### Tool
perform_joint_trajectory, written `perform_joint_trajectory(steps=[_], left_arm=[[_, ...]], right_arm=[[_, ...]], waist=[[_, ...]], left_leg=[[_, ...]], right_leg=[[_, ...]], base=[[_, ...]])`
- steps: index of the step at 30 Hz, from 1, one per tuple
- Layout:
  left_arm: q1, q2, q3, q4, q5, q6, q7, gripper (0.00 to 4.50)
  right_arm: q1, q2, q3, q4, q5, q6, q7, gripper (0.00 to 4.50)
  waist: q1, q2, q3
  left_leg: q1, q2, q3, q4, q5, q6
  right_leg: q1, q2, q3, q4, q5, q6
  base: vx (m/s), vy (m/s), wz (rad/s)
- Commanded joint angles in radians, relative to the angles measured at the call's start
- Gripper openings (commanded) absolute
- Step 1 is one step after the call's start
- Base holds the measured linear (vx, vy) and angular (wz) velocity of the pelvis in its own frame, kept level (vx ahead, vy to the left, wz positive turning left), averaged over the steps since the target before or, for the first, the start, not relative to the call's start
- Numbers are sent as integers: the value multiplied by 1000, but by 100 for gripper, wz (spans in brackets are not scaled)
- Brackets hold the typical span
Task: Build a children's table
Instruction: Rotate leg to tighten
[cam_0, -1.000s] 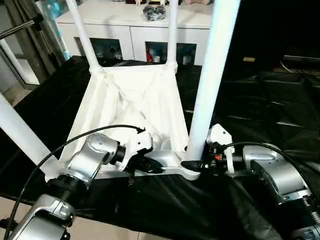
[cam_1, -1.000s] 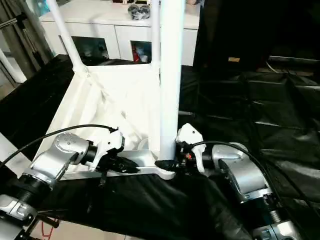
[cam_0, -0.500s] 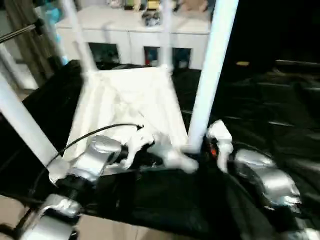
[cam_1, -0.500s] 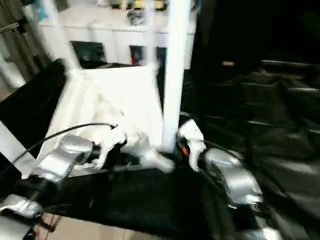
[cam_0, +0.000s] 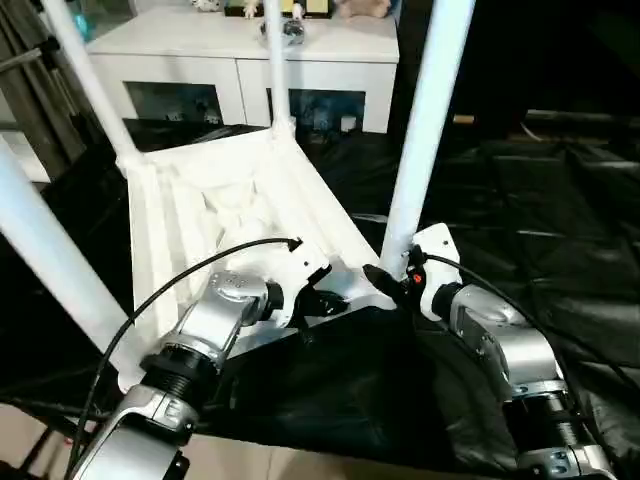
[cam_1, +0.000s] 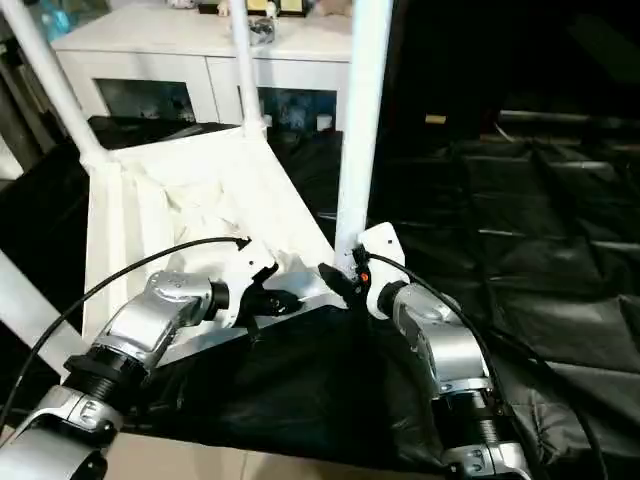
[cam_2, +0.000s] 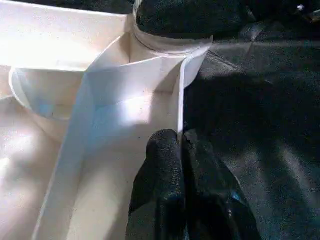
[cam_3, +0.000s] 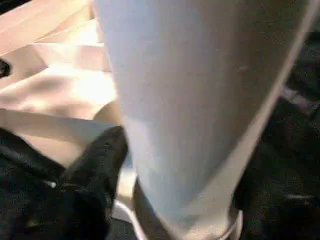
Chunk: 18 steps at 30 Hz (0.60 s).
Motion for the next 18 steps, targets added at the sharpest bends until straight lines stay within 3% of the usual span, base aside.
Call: perform_joint_trajectory(steps=[1,2,3,4,5,6,7,8,9,10,11,12,13,14,16,18], left_arm=[[-33,-14,-30,-36,-24,-52,-46,0],[-29,25,-31,-60,-58,-69,-153,0],[-29,25,-31,-60,-58,-69,-153,0],[-25,36,-31,-68,-70,-74,-184,0],[-22,54,-45,-77,-72,-88,-226,0],[-22,54,-45,-77,-72,-88,-226,0],[-33,74,-70,-72,-59,-109,-271,0],[-33,74,-70,-72,-59,-109,-271,0],[-53,77,-67,-42,-51,-130,-278,0],[-56,80,-65,-33,-52,-137,-284,0],[-59,88,-65,-19,-46,-148,-287,0],[-59,91,-68,-14,-42,-153,-288,0],[-59,92,-68,-13,-41,-154,-289,0],[-66,98,-76,-2,-32,-164,-294,0],[-79,99,-76,11,-28,-174,-300,0],[-79,99,-69,13,-35,-179,-308,0]], right_arm=[[20,6,148,5,43,41,167,345],[13,-84,181,-21,50,21,311,345],[13,-84,181,-21,50,21,311,345],[14,-110,191,-31,53,18,351,345],[14,-146,197,-47,69,24,409,345],[14,-146,197,-47,69,24,409,345],[6,-189,198,-54,90,34,487,345],[6,-189,198,-54,90,34,487,345],[-17,-208,204,-13,68,24,516,364],[-22,-215,211,-7,63,24,526,364],[-26,-221,218,-5,59,20,534,375],[-25,-223,221,-9,60,19,538,381],[-25,-223,221,-9,61,19,538,385],[-31,-223,227,-3,51,-1,534,395],[-39,-220,240,17,26,-39,528,395],[-42,-219,253,30,10,-56,527,395]], waist=[[8,-7,-32],[9,5,-35],[10,-1,-40],[14,-3,-42],[18,-8,-43],[20,-7,-45],[28,-19,-52],[39,-14,-57],[45,-5,-59],[49,2,-65],[54,-5,-69],[56,-7,-69],[62,-7,-63],[62,-16,-61],[63,-7,-52],[60,-2,-46]], left_leg=[[-3,14,1,-82,-393,23],[-6,16,1,-81,-369,22],[-10,16,2,-78,-346,27],[-5,19,7,-75,-311,40],[-1,21,12,-71,-295,53],[-1,21,15,-68,-277,56],[-4,21,18,-60,-203,75],[-12,21,20,-52,-109,99],[-9,20,22,-46,-72,110],[-12,14,21,-34,-4,131],[-15,11,22,-27,43,157],[-17,10,22,-26,51,167],[-20,12,22,-28,25,173],[-21,14,23,-31,-2,168],[-15,19,23,-41,-114,112],[-13,19,22,-47,-186,66]], right_leg=[[21,-41,30,-84,-434,-140],[31,-38,29,-77,-374,-155],[37,-36,29,-71,-326,-165],[31,-36,31,-64,-251,-196],[29,-38,33,-61,-234,-225],[30,-37,34,-57,-212,-236],[35,-36,35,-43,-131,-260],[41,-35,35,-28,-20,-279],[37,-33,35,-21,36,-292],[40,-31,34,-5,155,-316],[42,-27,30,1,234,-326],[42,-27,30,3,250,-329],[40,-32,29,-1,207,-327],[41,-34,28,-5,160,-322],[37,-39,29,-22,-53,-291],[35,-37,32,-31,-162,-263]], base=[[0,0,0],[0,0,0],[0,0,0],[0,0,0],[63,-19,10],[77,-25,11],[77,-25,11],[72,-21,5],[63,-10,2],[63,-10,2],[0,0,0],[0,0,0],[0,0,0],[0,0,0],[0,0,0],[0,0,0]])
